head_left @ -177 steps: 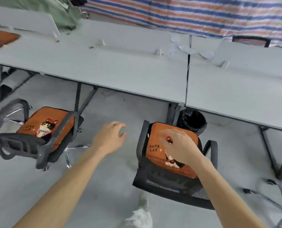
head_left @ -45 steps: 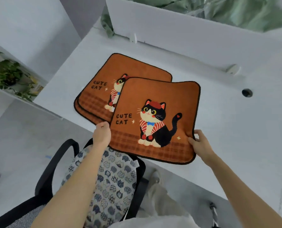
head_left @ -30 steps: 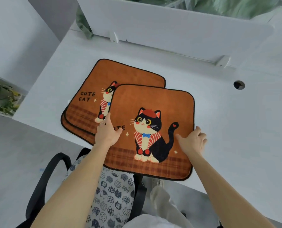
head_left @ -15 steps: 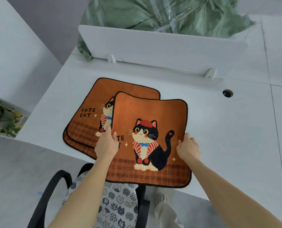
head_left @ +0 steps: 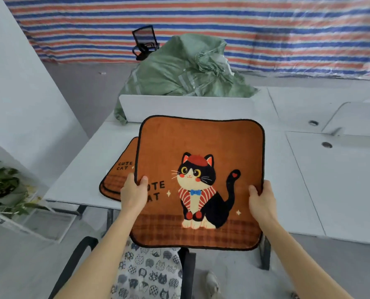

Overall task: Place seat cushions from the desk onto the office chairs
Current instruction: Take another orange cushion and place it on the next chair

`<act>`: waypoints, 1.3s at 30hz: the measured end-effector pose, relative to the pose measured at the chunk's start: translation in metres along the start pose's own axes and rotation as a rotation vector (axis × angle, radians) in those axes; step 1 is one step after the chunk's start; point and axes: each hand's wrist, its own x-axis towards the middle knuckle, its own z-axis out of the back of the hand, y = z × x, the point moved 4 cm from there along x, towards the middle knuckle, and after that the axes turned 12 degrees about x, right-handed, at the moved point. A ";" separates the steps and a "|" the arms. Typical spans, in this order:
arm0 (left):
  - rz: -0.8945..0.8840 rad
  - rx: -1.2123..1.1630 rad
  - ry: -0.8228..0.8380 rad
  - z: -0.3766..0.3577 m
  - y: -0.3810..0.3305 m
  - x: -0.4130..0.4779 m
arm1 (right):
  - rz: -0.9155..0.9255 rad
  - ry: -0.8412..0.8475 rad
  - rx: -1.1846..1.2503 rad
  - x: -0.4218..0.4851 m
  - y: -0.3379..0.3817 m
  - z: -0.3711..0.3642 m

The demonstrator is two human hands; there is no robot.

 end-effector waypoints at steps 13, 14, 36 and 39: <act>-0.351 -0.277 0.309 -0.015 -0.094 -0.253 | 0.200 -0.478 0.068 -0.248 0.036 0.296; -0.380 -0.278 0.361 -0.028 -0.107 -0.277 | 0.203 -0.531 0.056 -0.267 0.032 0.323; -1.134 -0.025 0.766 -0.264 -0.245 -0.918 | -0.046 -1.336 -0.210 -0.669 -0.159 0.834; -1.203 -0.013 0.778 -0.288 -0.256 -0.978 | -0.072 -1.377 -0.223 -0.697 -0.178 0.885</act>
